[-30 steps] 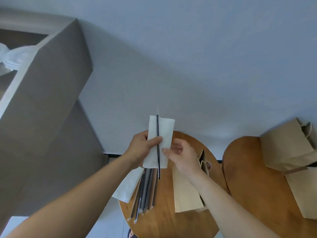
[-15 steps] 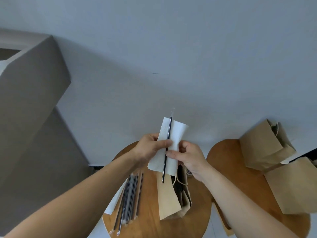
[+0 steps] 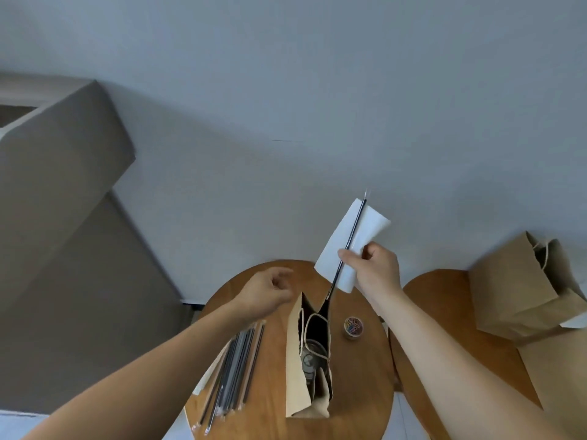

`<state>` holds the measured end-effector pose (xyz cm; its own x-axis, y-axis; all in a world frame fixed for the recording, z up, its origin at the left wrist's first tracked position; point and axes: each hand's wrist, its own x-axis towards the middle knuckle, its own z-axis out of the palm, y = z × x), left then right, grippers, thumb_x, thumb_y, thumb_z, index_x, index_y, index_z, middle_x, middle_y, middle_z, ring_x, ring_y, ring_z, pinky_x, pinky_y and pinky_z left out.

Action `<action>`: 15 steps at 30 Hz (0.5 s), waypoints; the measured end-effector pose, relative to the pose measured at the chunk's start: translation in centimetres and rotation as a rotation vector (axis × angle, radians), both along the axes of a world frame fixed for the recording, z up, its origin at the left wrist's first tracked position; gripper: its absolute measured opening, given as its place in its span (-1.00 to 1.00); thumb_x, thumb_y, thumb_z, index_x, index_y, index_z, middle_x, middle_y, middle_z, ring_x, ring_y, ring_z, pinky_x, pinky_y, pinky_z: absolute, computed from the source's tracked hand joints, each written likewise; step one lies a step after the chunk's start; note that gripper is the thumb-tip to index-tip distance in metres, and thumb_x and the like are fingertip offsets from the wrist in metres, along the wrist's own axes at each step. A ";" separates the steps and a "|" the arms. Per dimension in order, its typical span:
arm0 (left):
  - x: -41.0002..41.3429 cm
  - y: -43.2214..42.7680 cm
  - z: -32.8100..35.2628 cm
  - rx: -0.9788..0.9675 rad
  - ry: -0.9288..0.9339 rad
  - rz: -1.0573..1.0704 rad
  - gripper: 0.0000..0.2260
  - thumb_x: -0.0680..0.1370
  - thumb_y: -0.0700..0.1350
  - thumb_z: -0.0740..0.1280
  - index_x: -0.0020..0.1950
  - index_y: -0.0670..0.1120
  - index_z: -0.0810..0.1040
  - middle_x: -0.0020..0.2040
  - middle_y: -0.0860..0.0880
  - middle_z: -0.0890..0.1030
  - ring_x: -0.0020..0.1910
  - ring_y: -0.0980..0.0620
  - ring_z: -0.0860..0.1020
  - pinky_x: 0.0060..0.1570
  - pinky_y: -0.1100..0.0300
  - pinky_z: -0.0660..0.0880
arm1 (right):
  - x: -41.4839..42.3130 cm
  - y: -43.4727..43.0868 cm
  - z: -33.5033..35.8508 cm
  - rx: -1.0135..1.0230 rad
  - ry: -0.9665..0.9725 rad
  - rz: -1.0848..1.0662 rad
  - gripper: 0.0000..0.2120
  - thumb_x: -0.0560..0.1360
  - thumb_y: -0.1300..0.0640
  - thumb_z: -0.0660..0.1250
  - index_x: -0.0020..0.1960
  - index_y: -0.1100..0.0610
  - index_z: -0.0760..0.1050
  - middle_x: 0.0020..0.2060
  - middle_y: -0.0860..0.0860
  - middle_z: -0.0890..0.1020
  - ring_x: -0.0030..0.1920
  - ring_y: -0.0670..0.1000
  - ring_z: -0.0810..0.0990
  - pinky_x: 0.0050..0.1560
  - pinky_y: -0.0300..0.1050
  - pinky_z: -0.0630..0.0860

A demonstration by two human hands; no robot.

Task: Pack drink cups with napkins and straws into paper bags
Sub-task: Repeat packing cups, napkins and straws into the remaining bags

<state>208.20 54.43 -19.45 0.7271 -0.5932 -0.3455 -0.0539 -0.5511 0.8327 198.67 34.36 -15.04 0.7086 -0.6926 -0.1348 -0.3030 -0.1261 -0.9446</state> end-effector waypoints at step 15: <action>-5.6 0.3 -7.9 0.460 0.048 -0.162 -0.74 0.47 0.18 0.24 -0.05 0.00 0.46 -0.10 0.03 0.56 -0.14 -0.02 0.64 -0.03 0.03 0.61 | 1.6 4.0 -8.2 -0.004 0.452 0.212 -0.88 0.53 0.18 0.35 -0.12 0.07 0.42 -0.18 -0.02 0.52 -0.26 -0.05 0.49 -0.58 -0.32 0.34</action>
